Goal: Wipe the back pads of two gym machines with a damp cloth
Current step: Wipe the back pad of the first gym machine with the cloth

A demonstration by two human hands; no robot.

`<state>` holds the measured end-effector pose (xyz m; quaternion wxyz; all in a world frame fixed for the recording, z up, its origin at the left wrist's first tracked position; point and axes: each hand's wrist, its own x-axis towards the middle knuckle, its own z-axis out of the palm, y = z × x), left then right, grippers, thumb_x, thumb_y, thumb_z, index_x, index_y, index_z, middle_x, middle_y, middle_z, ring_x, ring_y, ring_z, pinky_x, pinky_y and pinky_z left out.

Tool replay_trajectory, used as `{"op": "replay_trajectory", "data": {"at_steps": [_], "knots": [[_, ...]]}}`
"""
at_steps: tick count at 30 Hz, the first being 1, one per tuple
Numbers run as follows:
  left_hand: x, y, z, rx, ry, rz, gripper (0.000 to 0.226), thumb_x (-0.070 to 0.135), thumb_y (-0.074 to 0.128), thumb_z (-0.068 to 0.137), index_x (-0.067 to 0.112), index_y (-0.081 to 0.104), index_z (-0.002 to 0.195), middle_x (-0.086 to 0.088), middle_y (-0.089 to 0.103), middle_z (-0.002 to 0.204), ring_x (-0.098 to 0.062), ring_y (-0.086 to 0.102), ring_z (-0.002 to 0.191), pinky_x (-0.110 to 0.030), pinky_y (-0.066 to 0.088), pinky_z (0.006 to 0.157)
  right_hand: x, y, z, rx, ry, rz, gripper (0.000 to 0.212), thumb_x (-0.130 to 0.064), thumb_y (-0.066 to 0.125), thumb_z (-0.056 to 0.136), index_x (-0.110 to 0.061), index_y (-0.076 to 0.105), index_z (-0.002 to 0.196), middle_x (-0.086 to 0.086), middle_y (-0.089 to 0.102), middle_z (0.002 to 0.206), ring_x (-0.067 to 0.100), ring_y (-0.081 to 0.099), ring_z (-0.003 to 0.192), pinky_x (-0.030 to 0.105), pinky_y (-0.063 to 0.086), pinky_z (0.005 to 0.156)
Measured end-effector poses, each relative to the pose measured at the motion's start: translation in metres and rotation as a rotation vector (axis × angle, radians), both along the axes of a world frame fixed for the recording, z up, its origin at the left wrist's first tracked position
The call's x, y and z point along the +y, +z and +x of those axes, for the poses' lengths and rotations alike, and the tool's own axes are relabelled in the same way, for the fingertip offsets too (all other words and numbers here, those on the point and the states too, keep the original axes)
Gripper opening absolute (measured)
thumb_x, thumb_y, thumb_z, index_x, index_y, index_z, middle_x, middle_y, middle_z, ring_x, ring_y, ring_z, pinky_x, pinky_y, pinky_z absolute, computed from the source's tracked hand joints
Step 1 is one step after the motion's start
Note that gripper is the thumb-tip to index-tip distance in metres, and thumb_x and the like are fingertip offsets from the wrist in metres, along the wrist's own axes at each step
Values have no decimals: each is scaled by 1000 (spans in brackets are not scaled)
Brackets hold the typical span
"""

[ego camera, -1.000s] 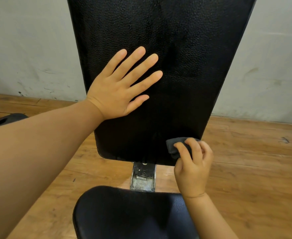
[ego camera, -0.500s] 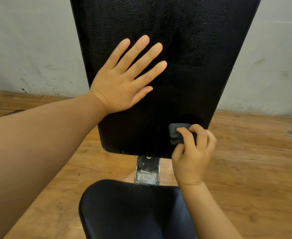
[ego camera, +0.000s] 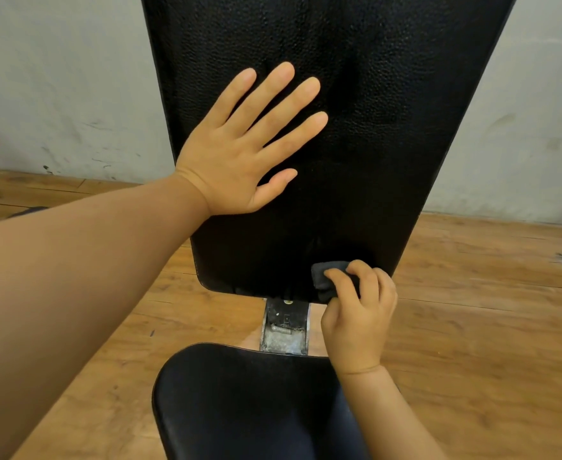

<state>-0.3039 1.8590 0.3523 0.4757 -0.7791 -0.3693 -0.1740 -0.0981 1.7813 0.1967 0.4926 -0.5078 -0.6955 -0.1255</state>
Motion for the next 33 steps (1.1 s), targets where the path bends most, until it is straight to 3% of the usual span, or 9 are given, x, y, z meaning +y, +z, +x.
{"op": "replay_trajectory", "data": {"at_steps": [11, 19, 33], "knots": [[-1, 1, 1, 3, 11, 3, 60, 41, 39, 97, 13, 26, 149, -19, 31, 150, -39, 21, 138, -48, 10, 115, 11, 23, -16, 38, 34, 70, 37, 4, 46, 77, -19, 55, 105, 5, 47, 109, 29, 48, 97, 35, 38, 78], [-1, 1, 1, -4, 15, -2, 59, 41, 38, 97, 14, 27, 149, -19, 32, 150, -38, 21, 137, -48, 10, 115, 1, -6, -14, -135, 72, 95, 36, 5, 47, 77, -18, 56, 103, 5, 49, 109, 27, 47, 96, 37, 37, 74], [-2, 0, 0, 34, 36, 7, 58, 41, 37, 100, 13, 23, 150, -18, 32, 150, -38, 21, 137, -47, 6, 115, 6, 21, -36, -4, 89, 42, 31, -1, 44, 82, -19, 52, 106, 5, 46, 112, 28, 46, 101, 36, 39, 82]]}}
